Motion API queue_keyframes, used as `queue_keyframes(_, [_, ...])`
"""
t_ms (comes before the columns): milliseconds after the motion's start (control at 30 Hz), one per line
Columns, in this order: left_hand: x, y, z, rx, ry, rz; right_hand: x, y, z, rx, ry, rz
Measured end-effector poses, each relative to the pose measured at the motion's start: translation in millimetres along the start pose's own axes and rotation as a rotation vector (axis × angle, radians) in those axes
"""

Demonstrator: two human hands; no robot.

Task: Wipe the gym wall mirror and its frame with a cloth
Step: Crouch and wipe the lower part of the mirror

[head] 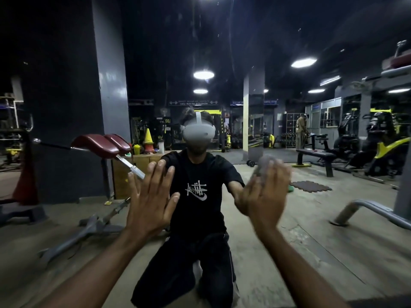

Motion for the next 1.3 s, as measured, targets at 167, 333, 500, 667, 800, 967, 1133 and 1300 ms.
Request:
queue_keyframes(167, [-1,3,-5,-0.006,0.04,0.0,34,72,-27,-0.541,0.279,0.244])
queue_keyframes(333, [-9,13,-3,-0.034,0.084,0.004,17,1,24,-0.328,0.163,0.124])
queue_keyframes(500, [-26,40,35,-0.227,0.092,-0.014,38,62,37,-0.091,0.118,0.167])
queue_keyframes(667, [-46,54,80,-0.228,0.073,0.03,56,88,60,-0.978,0.359,0.264])
queue_keyframes(800, [-48,82,89,-0.275,0.034,0.051,38,27,138,-0.416,0.152,0.182])
queue_keyframes(967, [-42,100,89,-0.183,0.052,0.063,52,93,168,-0.006,0.029,0.123])
queue_keyframes(1133, [-38,111,75,-0.101,0.092,-0.018,82,181,99,-0.529,0.197,0.236])
queue_keyframes(1300, [-30,128,43,-0.039,0.07,0.017,61,109,39,-0.711,0.265,0.138])
Point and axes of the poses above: each hand's wrist, its own z-axis towards the middle knuckle, its own x-axis out of the palm, y = z × x, the point moved 5 cm from there along z, towards the middle knuckle, and after that the axes turned 15 degrees about -x, right-handed, at the moved point
